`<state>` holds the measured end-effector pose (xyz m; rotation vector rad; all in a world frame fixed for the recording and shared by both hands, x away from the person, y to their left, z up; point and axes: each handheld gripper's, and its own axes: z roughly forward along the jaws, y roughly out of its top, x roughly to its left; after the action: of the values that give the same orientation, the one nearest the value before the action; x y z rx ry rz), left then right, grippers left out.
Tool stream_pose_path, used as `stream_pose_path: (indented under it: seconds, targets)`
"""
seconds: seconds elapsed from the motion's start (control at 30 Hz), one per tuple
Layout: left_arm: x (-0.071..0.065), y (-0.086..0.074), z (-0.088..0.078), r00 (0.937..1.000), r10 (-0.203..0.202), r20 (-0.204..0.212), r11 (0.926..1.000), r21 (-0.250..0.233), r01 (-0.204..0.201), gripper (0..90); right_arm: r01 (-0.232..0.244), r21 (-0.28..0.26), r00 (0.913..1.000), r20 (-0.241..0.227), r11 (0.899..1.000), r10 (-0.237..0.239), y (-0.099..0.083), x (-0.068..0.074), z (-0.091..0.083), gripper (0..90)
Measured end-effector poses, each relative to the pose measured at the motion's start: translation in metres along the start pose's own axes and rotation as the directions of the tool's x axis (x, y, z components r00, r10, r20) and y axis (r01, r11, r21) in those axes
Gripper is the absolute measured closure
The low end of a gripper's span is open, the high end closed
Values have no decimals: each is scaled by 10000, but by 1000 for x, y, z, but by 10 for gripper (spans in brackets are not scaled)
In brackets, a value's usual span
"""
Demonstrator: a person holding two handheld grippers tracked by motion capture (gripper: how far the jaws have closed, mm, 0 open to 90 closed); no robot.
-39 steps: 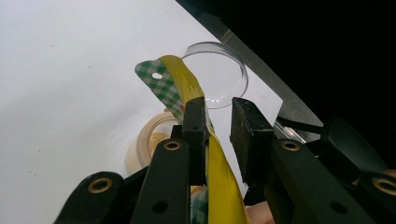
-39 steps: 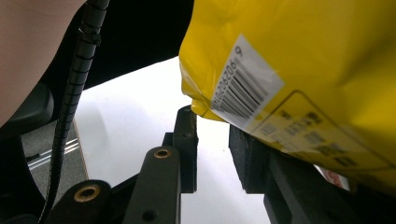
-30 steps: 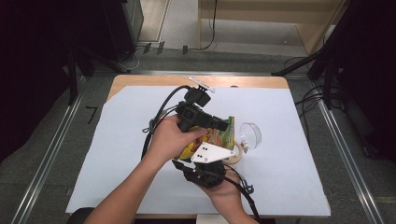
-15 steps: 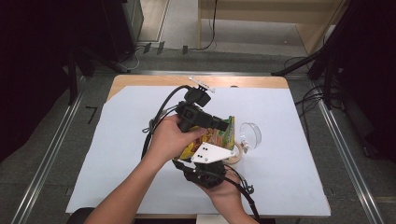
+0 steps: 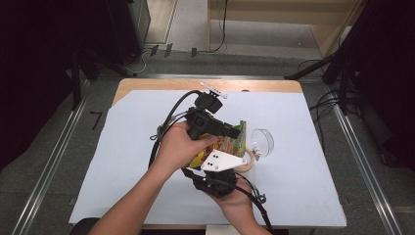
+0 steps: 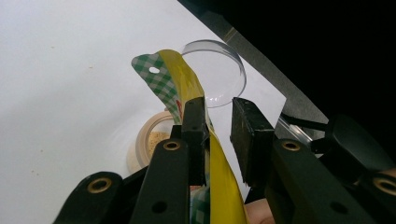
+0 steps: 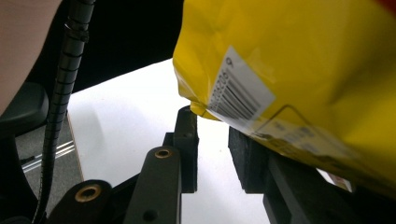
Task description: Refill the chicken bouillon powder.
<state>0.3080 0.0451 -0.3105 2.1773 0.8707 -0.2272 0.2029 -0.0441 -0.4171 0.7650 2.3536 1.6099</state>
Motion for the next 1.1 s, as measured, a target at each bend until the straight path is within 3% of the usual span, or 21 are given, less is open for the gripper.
stream_pose_path:
  seconds: [0.17, 0.4, 0.6, 1.1]
  targets:
    - [4, 1, -3, 9997, -82, 211, 9998, -164, 85, 752, 62, 5, 10000, -5, 10000, -62, 3, 1, -2, 742]
    - [4, 2, 1, 9999, -62, 128, 10000, -29, 62, 749, -251, -41, 9996, -117, 9997, 251, 2, 0, -1, 734]
    - [4, 1, 2, 9999, -48, 116, 10000, 58, 47, 759, -61, -28, 10000, 6, 10000, 61, 0, 0, 0, 737]
    - [0, 2, -2, 9999, 67, 97, 9999, -116, -66, 759, -269, -289, 9995, -158, 9992, 265, 1, 1, -2, 735]
